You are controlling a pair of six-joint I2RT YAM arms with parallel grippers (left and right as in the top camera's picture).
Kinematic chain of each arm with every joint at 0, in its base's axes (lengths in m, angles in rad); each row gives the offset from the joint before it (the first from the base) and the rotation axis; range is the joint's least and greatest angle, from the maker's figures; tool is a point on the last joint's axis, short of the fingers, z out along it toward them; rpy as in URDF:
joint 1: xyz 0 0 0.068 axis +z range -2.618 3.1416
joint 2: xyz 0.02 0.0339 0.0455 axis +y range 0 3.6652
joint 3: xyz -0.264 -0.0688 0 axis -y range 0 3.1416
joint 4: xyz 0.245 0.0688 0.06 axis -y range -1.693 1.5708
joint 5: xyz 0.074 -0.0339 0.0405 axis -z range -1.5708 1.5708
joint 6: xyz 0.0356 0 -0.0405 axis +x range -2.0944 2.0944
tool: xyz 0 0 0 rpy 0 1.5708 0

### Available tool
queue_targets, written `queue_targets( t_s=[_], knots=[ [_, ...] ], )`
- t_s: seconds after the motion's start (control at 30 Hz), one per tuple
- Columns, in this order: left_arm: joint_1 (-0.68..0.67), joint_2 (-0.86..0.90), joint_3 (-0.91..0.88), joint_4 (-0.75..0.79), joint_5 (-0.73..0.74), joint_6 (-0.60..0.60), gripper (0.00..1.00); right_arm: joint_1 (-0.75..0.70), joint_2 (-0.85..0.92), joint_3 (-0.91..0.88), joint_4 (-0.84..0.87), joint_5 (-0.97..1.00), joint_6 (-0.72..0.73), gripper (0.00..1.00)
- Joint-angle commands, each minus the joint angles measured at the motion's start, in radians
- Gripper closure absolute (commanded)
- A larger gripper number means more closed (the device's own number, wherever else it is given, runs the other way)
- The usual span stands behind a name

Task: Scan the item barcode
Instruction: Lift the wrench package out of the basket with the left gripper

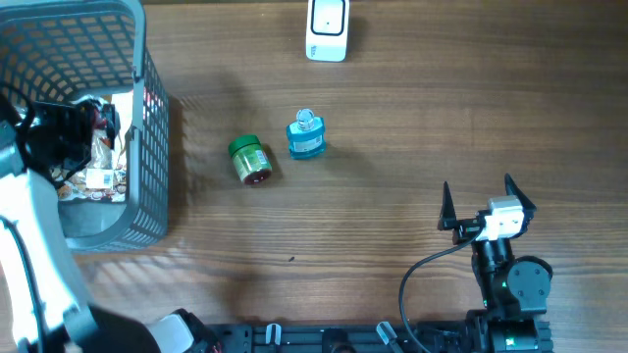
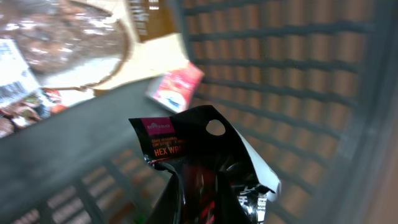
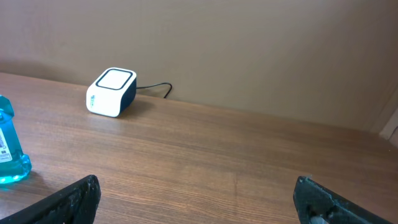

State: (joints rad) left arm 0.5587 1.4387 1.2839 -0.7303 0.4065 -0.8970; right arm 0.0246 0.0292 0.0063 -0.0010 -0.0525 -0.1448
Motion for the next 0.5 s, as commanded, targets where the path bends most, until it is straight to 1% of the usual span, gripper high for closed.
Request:
queue_targets(
  t_s=[0.0, 0.1, 0.2, 0.3, 0.4, 0.47],
  knots=[
    [-0.001, -0.157, 0.031, 0.004, 0.116, -0.030, 0.96, 0.001, 0.000, -0.001, 0.002, -0.016, -0.012, 0.00],
    [-0.025, -0.277, 0.043, 0.010, 0.128, -0.048, 0.96, 0.001, 0.000, -0.001, 0.002, -0.016, -0.012, 0.00],
    [-0.106, -0.399, 0.043, 0.065, 0.129, -0.089, 0.96, 0.001, 0.000, -0.001, 0.002, -0.016, -0.013, 0.00],
    [-0.208, -0.447, 0.043, 0.095, 0.127, -0.100, 0.96, 0.001, 0.000, -0.001, 0.002, -0.016, -0.012, 0.00],
    [-0.385, -0.429, 0.043, 0.090, 0.082, -0.098, 0.96, 0.001, 0.000, -0.001, 0.002, -0.016, -0.012, 0.00],
    [-0.510, -0.381, 0.043, 0.081, -0.002, -0.075, 0.96, 0.001, 0.000, -0.001, 0.002, -0.016, -0.012, 0.00]
  ],
)
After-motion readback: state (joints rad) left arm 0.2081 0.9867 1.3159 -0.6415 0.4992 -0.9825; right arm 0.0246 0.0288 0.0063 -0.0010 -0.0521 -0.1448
